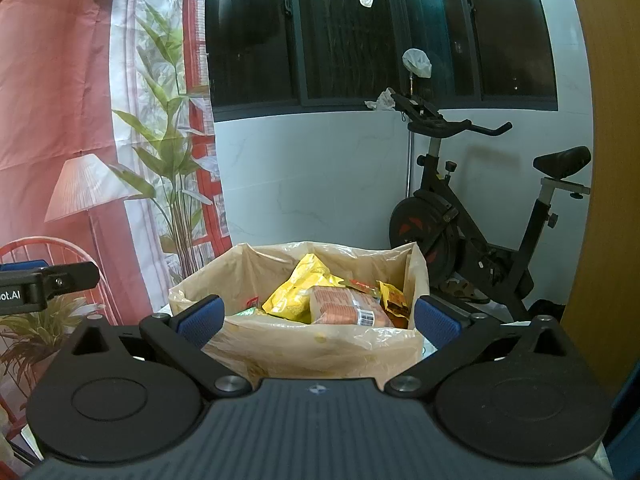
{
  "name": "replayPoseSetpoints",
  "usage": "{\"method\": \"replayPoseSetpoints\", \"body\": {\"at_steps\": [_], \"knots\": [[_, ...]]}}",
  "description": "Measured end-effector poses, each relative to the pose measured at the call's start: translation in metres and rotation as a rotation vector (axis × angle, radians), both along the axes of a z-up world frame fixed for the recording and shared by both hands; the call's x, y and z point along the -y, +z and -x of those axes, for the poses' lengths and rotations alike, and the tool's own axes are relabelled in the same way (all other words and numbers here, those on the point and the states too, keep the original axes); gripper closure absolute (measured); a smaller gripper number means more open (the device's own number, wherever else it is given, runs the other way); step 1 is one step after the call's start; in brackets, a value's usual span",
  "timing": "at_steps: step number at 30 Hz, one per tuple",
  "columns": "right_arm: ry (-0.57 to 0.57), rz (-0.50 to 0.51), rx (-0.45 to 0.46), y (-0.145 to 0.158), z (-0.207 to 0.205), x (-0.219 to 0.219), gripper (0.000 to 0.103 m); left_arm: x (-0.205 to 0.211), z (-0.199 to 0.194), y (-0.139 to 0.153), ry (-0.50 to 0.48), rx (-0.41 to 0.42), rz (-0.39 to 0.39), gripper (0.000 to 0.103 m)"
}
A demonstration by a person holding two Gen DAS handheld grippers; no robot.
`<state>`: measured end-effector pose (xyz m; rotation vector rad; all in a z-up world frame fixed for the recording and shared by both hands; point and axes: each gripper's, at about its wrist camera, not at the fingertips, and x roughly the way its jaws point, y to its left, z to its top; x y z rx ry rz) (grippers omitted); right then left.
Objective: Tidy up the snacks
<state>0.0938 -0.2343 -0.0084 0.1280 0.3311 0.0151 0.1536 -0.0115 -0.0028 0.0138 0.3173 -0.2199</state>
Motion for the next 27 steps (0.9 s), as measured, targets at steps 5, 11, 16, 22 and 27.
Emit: {"method": "replayPoseSetpoints", "body": {"at_steps": [5,11,16,22,27], "knots": [[0.000,0.001,0.001,0.0001,-0.0001,-0.0004,0.000,0.0008,0.0006,0.0007,0.002,0.002,0.000,0.007],[-0.001,0.001,0.001,0.0000,-0.0001,-0.0012,0.000,-0.0006,0.0009,0.0015,0.002,0.003,0.001,0.007],[-0.001,0.001,0.000,-0.0001,-0.0003,-0.0014,0.000,-0.0004,0.0011,0.0024,0.001,0.005,0.002,0.007],[-0.001,0.001,0.000,-0.0002,-0.0002,-0.0016,0.000,-0.0004,0.0013,0.0030,0.001,0.007,0.003,0.007],[-0.002,0.001,0.000,-0.0002,-0.0002,-0.0019,0.000,-0.0004,0.0012,0.0031,0.001,0.006,0.003,0.007]]}}
